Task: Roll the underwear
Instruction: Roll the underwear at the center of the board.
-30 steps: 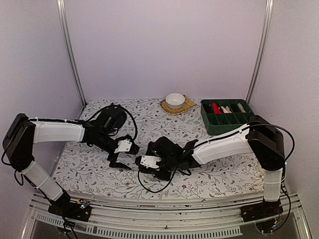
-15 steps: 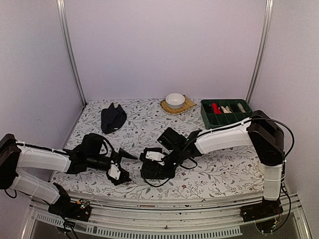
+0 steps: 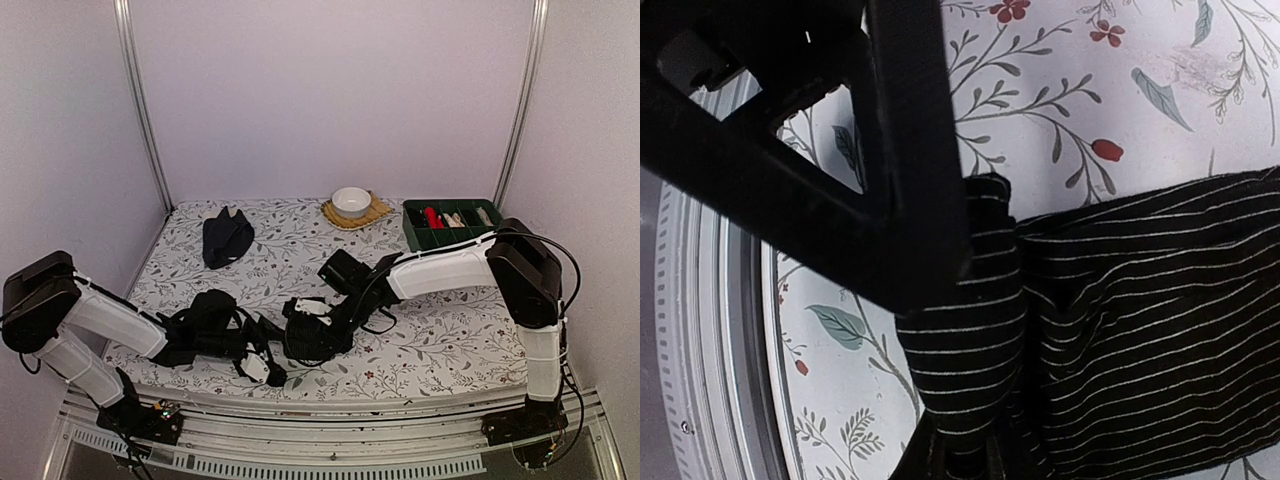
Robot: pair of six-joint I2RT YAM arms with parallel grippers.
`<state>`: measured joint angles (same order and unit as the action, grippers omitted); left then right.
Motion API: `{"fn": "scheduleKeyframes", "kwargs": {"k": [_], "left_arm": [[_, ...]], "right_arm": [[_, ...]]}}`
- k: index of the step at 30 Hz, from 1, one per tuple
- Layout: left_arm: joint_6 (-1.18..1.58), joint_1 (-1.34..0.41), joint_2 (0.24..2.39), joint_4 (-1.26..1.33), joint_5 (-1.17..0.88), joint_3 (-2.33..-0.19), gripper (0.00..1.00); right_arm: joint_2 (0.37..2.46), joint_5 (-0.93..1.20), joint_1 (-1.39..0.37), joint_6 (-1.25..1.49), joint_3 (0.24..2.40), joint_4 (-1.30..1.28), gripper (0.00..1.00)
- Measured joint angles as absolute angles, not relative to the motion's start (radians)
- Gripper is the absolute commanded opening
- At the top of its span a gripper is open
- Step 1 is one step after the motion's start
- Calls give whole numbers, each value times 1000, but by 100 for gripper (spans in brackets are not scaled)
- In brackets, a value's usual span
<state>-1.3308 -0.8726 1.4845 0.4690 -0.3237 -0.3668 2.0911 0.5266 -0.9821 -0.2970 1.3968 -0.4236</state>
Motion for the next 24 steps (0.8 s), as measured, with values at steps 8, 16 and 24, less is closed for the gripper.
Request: {"fn": "scheduleKeyframes", "kwargs": {"k": [8, 16, 24], "left_arm": [[-1322, -913, 1556, 593, -191, -366, 62], [-1324, -944, 1620, 662, -114, -361, 28], [-1319, -950, 1651, 688, -75, -363, 6]], "right_arm": [[2148, 574, -981, -312, 1478, -474, 12], [2172, 588, -981, -322, 1519, -506, 14], [2180, 588, -978, -329, 1532, -516, 36]]}}
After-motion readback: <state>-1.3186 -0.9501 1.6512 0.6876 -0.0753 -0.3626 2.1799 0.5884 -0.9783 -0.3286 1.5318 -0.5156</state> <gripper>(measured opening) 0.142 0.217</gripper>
